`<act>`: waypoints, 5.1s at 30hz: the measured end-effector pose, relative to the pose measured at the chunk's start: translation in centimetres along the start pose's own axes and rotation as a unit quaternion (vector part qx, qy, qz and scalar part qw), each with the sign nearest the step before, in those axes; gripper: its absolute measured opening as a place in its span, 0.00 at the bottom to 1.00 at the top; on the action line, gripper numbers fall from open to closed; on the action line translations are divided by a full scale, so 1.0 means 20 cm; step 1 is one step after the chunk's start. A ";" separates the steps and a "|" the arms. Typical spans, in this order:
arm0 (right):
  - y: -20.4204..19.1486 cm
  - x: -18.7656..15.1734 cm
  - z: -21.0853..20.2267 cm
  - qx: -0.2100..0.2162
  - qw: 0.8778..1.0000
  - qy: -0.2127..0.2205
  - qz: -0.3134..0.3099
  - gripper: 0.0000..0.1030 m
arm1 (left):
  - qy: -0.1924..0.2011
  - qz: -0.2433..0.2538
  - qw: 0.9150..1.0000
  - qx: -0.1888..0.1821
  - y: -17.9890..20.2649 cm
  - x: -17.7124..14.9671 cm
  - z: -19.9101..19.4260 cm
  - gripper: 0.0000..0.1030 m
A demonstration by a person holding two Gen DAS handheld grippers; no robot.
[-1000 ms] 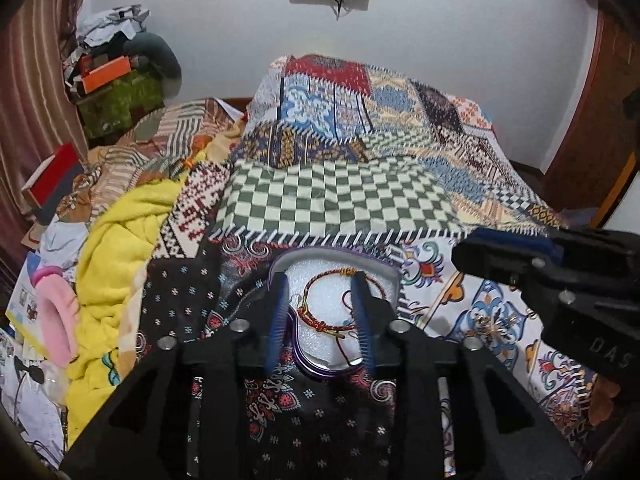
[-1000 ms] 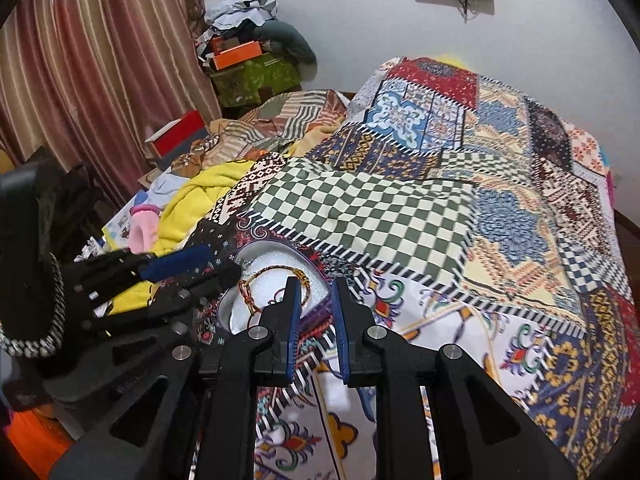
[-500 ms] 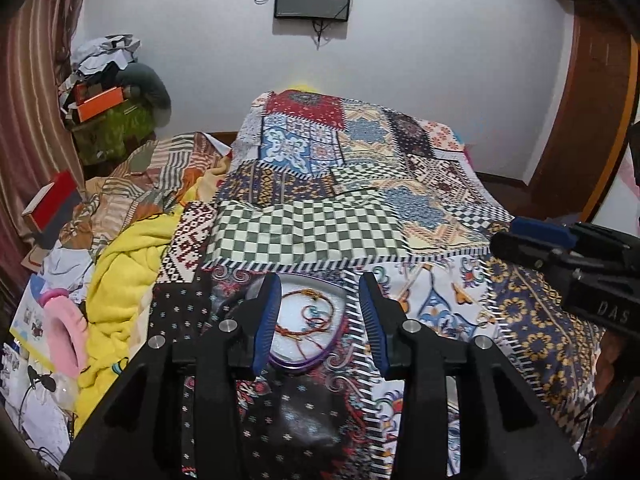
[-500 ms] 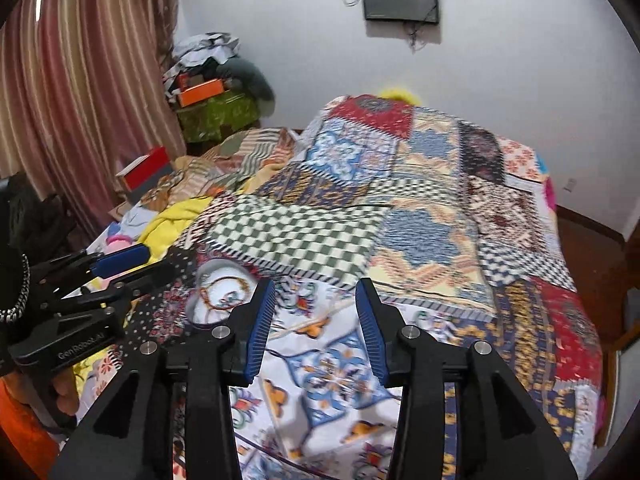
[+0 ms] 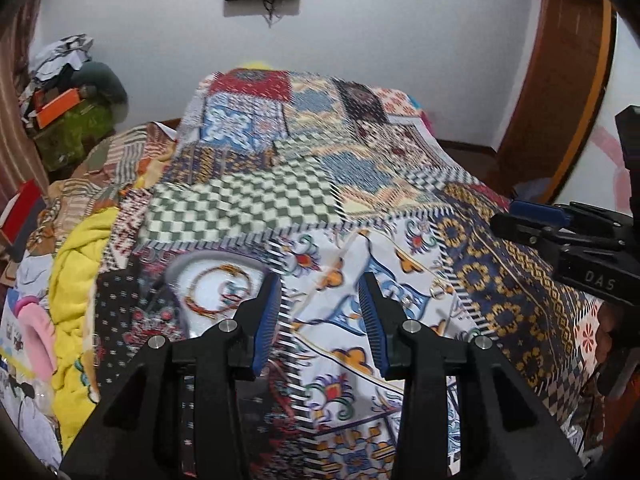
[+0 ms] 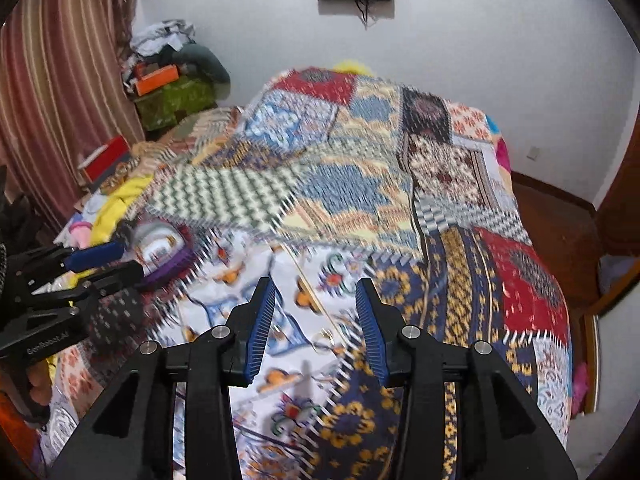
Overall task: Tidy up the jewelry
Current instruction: 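Move both open tools back over the jewelry on the cloth, then grasp a silver earring with the left tool while the right reaches the gold ring, then grasp the gold ring with the right tool while the left carries its earring to the tin, then release the silver earring into the heart tin with the left tool while the right drops the gold ring there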
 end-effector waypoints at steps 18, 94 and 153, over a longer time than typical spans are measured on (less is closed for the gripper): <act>0.11 -0.30 0.22 0.027 0.995 -0.100 0.009 0.37 | -0.092 0.019 0.995 -0.043 0.14 -0.19 0.40 0.38; -0.02 -0.27 0.42 0.037 0.990 -0.133 -0.041 0.17 | -0.015 -0.003 1.000 0.009 -0.08 -0.14 0.13 0.15; -0.76 0.20 0.51 0.175 0.980 -0.031 -0.085 0.17 | 0.002 -0.048 0.998 0.040 -0.53 -0.11 0.20 0.15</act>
Point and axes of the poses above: each gripper's, at about its wrist camera, not at the fingertips, and z roughly the way its jaws point, y to its right, x to its top, the point moved 6 cm from there along z, roughly the way its jaws point, and after that the axes turned 2 degrees about -z, right-handed, at the moved point
